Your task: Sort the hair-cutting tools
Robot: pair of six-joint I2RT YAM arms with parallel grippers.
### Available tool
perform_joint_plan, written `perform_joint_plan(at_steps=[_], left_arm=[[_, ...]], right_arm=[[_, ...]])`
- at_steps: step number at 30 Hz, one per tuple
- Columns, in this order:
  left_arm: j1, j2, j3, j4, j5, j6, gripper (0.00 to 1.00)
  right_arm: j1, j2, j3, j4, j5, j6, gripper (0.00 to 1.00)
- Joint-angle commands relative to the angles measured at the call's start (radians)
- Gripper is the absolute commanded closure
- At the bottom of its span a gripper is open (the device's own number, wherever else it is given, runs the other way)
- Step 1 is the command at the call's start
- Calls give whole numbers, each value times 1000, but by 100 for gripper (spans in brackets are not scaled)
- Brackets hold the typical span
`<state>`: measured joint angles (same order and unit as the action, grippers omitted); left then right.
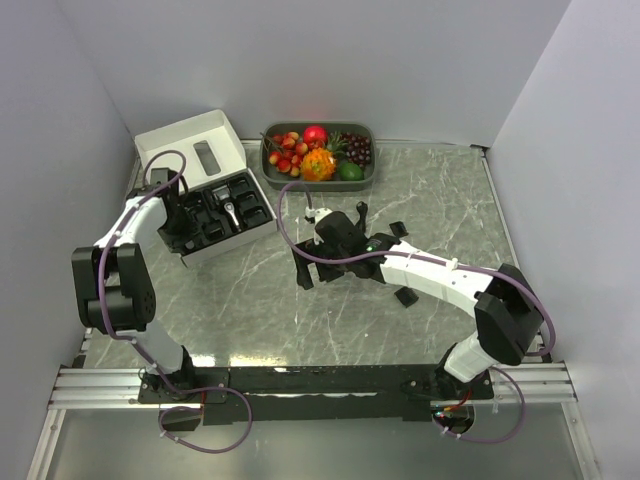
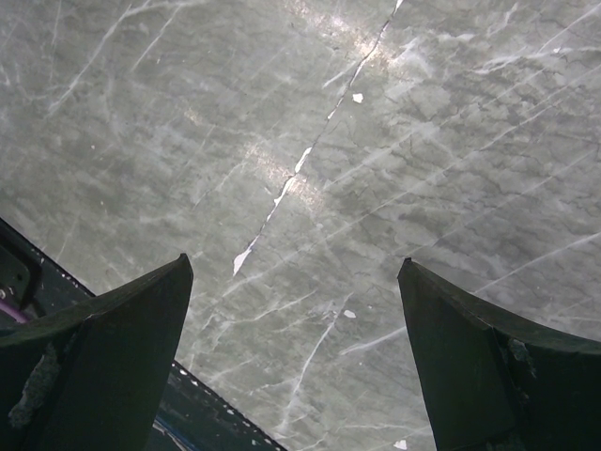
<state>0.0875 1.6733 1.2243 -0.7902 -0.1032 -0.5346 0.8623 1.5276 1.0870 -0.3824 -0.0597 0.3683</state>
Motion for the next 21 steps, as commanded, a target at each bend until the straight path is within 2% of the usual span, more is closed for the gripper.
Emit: perform_joint_plan(at_steps=[1, 5, 12, 21], left_arm=[[14, 6, 47, 25, -46, 22, 51], [12, -1, 57, 23, -35, 31, 47], [14, 32, 84, 20, -52, 36, 47], [12, 65, 66, 42, -43, 35, 57]], right_arm=[[12, 6, 53, 8, 18, -15, 0], [14, 8, 56, 5, 24, -19, 0], [20, 6, 56, 4, 31, -19, 0], [23, 14, 57, 0, 38, -19, 0]])
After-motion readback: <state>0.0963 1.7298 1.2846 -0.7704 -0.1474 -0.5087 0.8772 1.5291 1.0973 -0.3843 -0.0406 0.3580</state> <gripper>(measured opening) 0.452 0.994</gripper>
